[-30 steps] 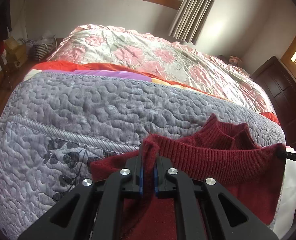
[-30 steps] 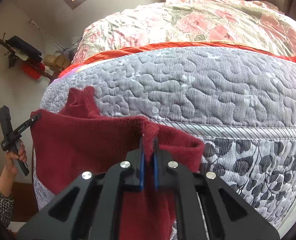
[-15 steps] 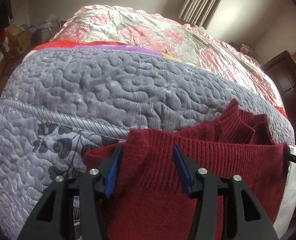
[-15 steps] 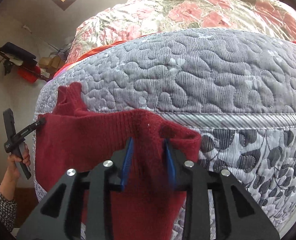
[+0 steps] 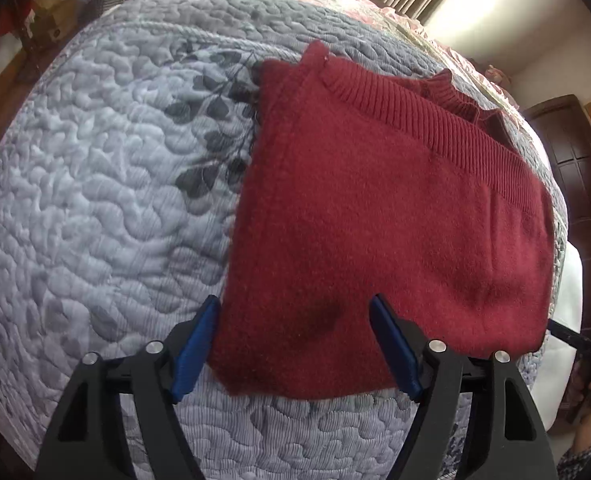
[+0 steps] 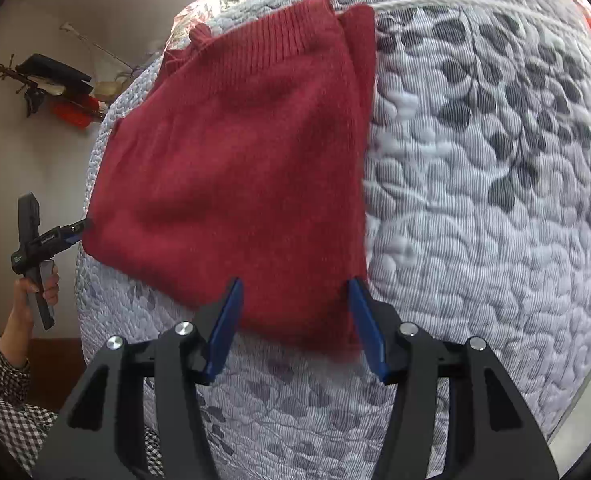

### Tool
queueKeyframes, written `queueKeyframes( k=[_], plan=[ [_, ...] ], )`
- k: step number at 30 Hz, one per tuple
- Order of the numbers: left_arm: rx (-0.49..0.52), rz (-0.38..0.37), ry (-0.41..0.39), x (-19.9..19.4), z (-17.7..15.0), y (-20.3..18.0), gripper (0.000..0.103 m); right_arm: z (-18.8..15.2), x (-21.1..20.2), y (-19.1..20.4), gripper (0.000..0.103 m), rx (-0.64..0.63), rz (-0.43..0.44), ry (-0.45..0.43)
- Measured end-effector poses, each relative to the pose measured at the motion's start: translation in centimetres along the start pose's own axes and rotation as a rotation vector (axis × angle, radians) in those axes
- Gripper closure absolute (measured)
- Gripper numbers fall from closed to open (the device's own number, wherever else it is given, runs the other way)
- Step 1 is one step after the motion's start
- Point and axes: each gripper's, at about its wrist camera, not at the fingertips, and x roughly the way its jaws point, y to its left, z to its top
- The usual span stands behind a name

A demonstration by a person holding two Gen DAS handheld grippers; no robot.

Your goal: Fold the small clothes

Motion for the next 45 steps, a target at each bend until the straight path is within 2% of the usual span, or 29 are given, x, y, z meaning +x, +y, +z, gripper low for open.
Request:
queueKeyframes(
  k=[2,4,5,6,7,8,9,11,13,15,18,21,22,23,24,25,26,29,30,31,32,33,38,42,44,45],
  plan=[
    [-0.011,0.0,-0.02,0.1,-0.6,-0.1,0.026,-0.8,0.5,-0.5,0.052,0.028,0.014,0.005],
    [0.007,0.016,-0.028,0.5,-0.7,-0.5,0.028,-1.0,0.8,-0.8,0.061,0.041,0.024,0.001],
    [0.012,0.027,-0.029,0.7,-0.7,-0.7,0.032,-0.9,0.9,-0.8,0.067,0.045,0.031,0.004],
    [0.018,0.031,-0.03,0.9,-0.5,-1.0,0.036,-0.8,1.0,-0.8,0.082,0.046,0.041,0.011],
    [0.027,0.049,-0.027,1.1,-0.3,-1.1,0.045,-0.6,0.9,-0.5,0.087,0.047,0.05,0.014],
    [0.032,0.073,-0.017,1.4,-0.3,-1.2,0.055,-0.7,0.6,-0.4,0.088,0.047,0.056,0.009],
    [0.027,0.073,-0.008,1.3,0.0,-1.1,0.059,-0.7,0.1,-0.4,0.089,0.045,0.069,0.003],
    [-0.005,0.033,-0.015,0.6,0.1,-0.6,0.071,-1.1,-1.4,-0.3,0.09,0.037,0.091,-0.02],
    [-0.005,-0.001,-0.031,-0.7,0.0,-0.3,0.078,-1.5,-2.8,-0.2,0.098,0.023,0.085,-0.039],
    [0.007,0.006,-0.046,-1.4,-0.2,-0.1,0.078,-1.9,-3.4,-0.6,0.099,0.02,0.065,-0.043],
    [0.049,0.059,-0.031,-0.6,-0.6,0.1,0.077,-2.7,-1.9,-1.8,0.1,0.022,-0.007,0.008],
    [0.035,0.054,-0.028,-0.2,-0.9,0.3,0.071,-3.3,-1.2,-3.1,0.092,0.069,0.007,0.013],
    [0.025,0.044,-0.041,-0.6,-1.1,0.3,0.061,-3.5,-1.4,-3.2,0.084,0.08,0.014,-0.001],
    [0.023,0.026,-0.051,-0.9,-1.3,0.1,0.047,-3.6,-1.7,-3.2,0.077,0.084,0.022,-0.016],
    [0.03,0.015,-0.057,-1.1,-1.5,-0.1,0.04,-3.6,-2.1,-3.1,0.061,0.082,0.032,-0.033],
    [0.041,0.019,-0.059,-1.3,-1.8,-0.3,0.031,-3.6,-2.2,-3.0,0.048,0.082,0.034,-0.046],
    [0.054,0.027,-0.054,-1.2,-2.0,-0.6,0.029,-3.4,-2.3,-2.9,0.047,0.08,0.04,-0.048],
    [0.071,0.061,-0.03,0.1,-1.9,-1.1,0.031,-2.5,-1.1,-2.6,0.047,0.081,0.044,-0.023],
    [0.072,0.067,-0.024,0.4,-1.8,-1.2,0.033,-2.2,-0.6,-2.4,0.054,0.083,0.048,-0.009],
    [0.069,0.08,-0.017,0.6,-1.7,-1.2,0.043,-2.0,0.0,-2.3,0.077,0.081,0.069,0.011],
    [0.065,0.09,-0.014,0.6,-1.6,-1.2,0.046,-2.0,0.3,-2.1,0.088,0.077,0.071,0.03],
    [0.061,0.082,-0.016,0.4,-1.5,-1.2,0.046,-2.0,0.4,-2.0,0.097,0.068,0.038,0.034],
    [0.067,0.118,0.013,1.3,-1.9,-0.1,0.044,-3.0,1.7,-2.7,0.098,0.042,-0.065,0.082],
    [0.057,0.11,0.018,2.0,-2.3,0.5,0.043,-3.1,2.5,-2.8,0.098,0.051,-0.069,0.088],
    [0.066,0.117,0.02,1.6,-2.2,0.3,0.043,-2.9,2.2,-2.4,0.095,0.037,-0.077,0.087],
    [0.065,0.123,0.02,1.2,-2.0,0.1,0.043,-2.8,1.8,-2.1,0.09,0.037,-0.071,0.078]
  ],
)
